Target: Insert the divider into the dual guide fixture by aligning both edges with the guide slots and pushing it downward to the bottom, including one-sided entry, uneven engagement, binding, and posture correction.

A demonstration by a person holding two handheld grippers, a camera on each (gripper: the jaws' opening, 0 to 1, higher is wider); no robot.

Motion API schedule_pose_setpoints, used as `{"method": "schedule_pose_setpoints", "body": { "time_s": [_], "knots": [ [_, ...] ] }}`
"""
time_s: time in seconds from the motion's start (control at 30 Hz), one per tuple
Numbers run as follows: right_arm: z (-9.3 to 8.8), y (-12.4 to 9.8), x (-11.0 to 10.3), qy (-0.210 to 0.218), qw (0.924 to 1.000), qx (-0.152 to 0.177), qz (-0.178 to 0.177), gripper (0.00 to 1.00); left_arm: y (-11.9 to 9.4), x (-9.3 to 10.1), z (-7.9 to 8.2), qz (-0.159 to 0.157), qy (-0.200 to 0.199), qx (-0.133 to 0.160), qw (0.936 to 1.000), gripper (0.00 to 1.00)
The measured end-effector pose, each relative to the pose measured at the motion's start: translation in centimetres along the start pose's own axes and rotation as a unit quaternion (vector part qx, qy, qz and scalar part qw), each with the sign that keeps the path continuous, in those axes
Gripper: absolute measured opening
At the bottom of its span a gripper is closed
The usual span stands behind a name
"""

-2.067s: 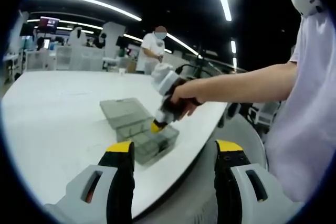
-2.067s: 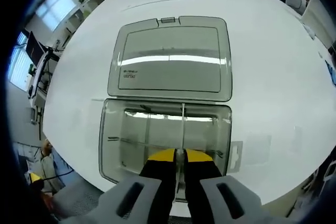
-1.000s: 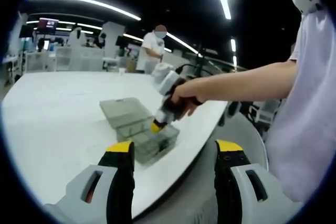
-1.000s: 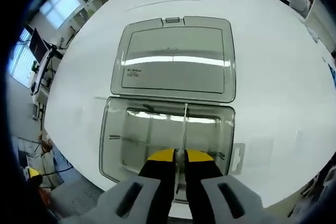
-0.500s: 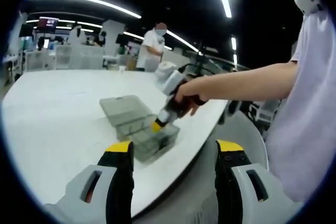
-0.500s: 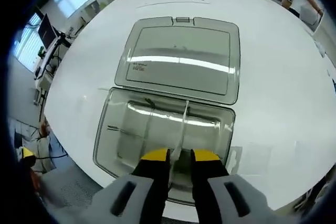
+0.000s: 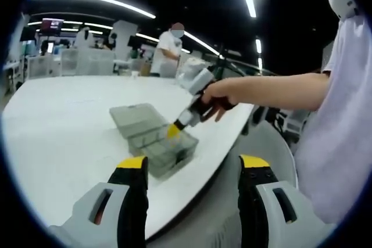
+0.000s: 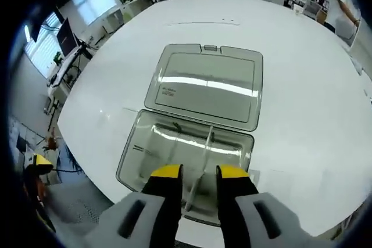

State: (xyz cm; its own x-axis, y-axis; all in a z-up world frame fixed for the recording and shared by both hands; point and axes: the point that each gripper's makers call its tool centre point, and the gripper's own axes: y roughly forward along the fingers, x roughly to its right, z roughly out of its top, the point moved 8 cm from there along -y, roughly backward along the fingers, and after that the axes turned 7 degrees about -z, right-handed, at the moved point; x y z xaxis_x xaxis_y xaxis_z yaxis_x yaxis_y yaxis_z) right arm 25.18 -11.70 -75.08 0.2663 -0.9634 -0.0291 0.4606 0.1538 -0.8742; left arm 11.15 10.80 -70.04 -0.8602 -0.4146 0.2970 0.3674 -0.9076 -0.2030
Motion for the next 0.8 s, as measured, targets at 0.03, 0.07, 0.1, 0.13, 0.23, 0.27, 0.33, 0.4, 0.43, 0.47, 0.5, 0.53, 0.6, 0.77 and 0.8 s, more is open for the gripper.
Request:
{"method": "schedule_pose_setpoints", "body": {
  "time_s": [0.03, 0.07, 0.1, 0.13, 0.23, 0.27, 0.33, 0.4, 0.43, 0.47, 0.5, 0.53, 0.6, 0.77, 0.8],
  "knots": [
    [0.4, -0.2, -0.1, -0.008, 0.9997, 0.021, 0.004, 0.2, 0.0, 0.0, 0.0, 0.0, 0.0, 0.0, 1.0, 0.6],
    [0.5, -0.4, -0.1, -0.009, 0.9995, 0.029, 0.006, 0.2, 0.0, 0.0, 0.0, 0.001, -0.001, 0.0, 1.0, 0.6],
    [0.6, -0.7, -0.2, -0.008, 0.9995, 0.031, 0.007, 0.2, 0.0, 0.0, 0.0, 0.001, -0.002, 0.0, 1.0, 0.6],
    [0.8, -0.9, -0.3, -0.013, 0.9988, 0.045, 0.013, 0.21, -0.1, 0.0, 0.0, 0.003, -0.004, 0.001, 1.0, 0.6],
    [1.1, -1.5, -0.5, -0.026, 0.9975, 0.063, 0.019, 0.23, -0.2, -0.2, 0.1, 0.008, -0.014, 0.009, 0.9998, 0.6],
    [1.2, -1.8, -0.5, -0.032, 0.9967, 0.072, 0.021, 0.24, -0.3, -0.3, 0.1, 0.01, -0.018, 0.012, 0.9997, 0.6],
    [1.3, -2.1, -0.4, -0.043, 0.9956, 0.081, 0.019, 0.26, -0.4, -0.4, 0.1, 0.014, -0.025, 0.016, 0.9995, 0.6],
    [1.4, -2.7, -0.3, -0.049, 0.9942, 0.093, 0.022, 0.26, -0.4, -0.5, 0.2, 0.02, -0.033, 0.021, 0.999, 0.6],
    [1.5, -2.9, -0.3, -0.049, 0.9936, 0.098, 0.027, 0.27, -0.5, -0.6, 0.2, 0.023, -0.034, 0.022, 0.9989, 0.6],
    [1.6, -3.1, -0.4, -0.048, 0.9925, 0.107, 0.033, 0.27, -0.5, -0.6, 0.1, 0.025, -0.035, 0.022, 0.9988, 0.6],
    [1.7, -3.5, -0.4, -0.046, 0.9916, 0.115, 0.038, 0.28, -0.5, -0.7, 0.1, 0.028, -0.037, 0.021, 0.9987, 0.6],
    [1.8, -3.8, -0.4, -0.049, 0.991, 0.118, 0.041, 0.29, -0.5, -0.7, 0.1, 0.03, -0.038, 0.02, 0.9986, 0.6],
    [1.9, -4.5, -0.5, -0.066, 0.9881, 0.131, 0.047, 0.34, -0.5, -0.8, 0.0, 0.034, -0.038, 0.017, 0.9986, 0.6],
    [1.8, -5.9, -0.4, -0.076, 0.983, 0.153, 0.067, 0.38, -0.4, -1.0, -0.1, 0.049, -0.041, 0.008, 0.9979, 0.6],
    [1.7, -6.3, -0.2, -0.074, 0.9822, 0.157, 0.073, 0.39, -0.4, -1.0, -0.1, 0.052, -0.041, 0.007, 0.9978, 0.6]
  ]
}}
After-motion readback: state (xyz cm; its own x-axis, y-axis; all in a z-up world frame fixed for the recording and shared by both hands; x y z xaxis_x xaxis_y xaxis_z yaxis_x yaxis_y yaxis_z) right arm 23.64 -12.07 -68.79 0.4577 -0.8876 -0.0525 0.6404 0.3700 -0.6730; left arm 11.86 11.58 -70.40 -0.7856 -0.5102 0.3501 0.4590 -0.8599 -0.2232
